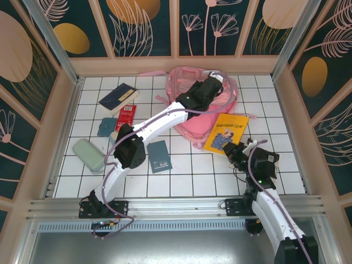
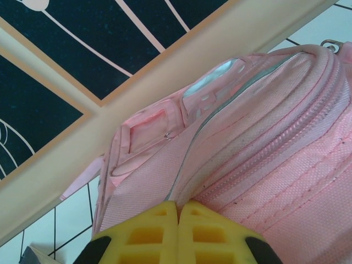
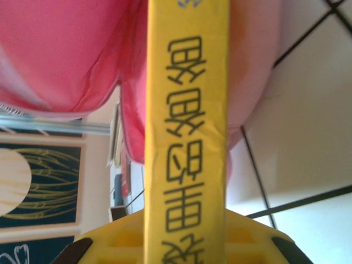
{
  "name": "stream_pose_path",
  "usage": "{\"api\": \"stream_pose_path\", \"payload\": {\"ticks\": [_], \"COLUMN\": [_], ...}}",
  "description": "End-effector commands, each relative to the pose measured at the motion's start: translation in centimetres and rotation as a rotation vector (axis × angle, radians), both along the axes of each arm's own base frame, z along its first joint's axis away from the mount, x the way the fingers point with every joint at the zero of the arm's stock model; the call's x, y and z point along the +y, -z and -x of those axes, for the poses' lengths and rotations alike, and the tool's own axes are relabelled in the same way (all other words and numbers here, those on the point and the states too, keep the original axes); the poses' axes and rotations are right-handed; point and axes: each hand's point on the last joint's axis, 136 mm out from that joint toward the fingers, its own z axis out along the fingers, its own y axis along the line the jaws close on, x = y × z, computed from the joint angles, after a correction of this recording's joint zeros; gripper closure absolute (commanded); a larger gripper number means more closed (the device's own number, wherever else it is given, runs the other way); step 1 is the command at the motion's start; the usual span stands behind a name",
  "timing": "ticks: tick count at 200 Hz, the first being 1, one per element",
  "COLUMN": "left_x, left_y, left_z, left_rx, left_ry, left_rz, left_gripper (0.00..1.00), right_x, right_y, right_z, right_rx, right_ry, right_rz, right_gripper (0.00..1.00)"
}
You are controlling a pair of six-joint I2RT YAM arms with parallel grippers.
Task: Pack books, pencil case, and school supplies into a backpack
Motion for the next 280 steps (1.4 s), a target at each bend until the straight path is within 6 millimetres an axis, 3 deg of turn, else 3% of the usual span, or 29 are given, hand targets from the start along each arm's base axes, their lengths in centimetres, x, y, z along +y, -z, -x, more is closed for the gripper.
{"api": "stream_pose_path", "payload": {"ticks": [1,76,116,140,181,199,243,280], "left_x": [0.1,0.2,0.1,0.4,0.5,0.1,0.3,0.4], "left_y": [-4.3,-5.8,-7.6,-8.3,-7.0,-6.9,-7.8,-8.6], "left_z": [-0.5,1.8,2.6,2.6,2.4,2.5,2.9,3.7], "left_rx": [-0.067,-0.011,-0.019,-0.034,-0.024,-0.014,-0.011,0.008], "left_ry": [-0.027,0.027,0.044,0.038,0.029,0.040,0.049,0.082], "left_rz": [0.139,0.224,0.252,0.240,0.217,0.232,0.255,0.282], "left_gripper": [1.00,1.00,1.00,1.00,1.00,1.00,1.00,1.00], "right_x": [2.5,5.4,7.2,8.3,8.4,7.9,7.3,8.0], "right_y": [-7.0,-10.6,-10.0,-11.3,-15.7,-14.5,-7.9,-7.1], "right_z": [-0.7,-4.6,-7.1,-7.5,-7.2,-7.8,-8.6,-9.9], "right_rx": [-0.259,-0.351,-0.329,-0.357,-0.462,-0.432,-0.301,-0.324], "right_ry": [-0.125,-0.248,-0.268,-0.303,-0.320,-0.284,-0.264,-0.276], "right_rz": [-0.049,-0.106,-0.152,-0.162,-0.113,-0.063,-0.082,-0.099], "right_gripper": [1.00,1.00,1.00,1.00,1.00,1.00,1.00,1.00]}}
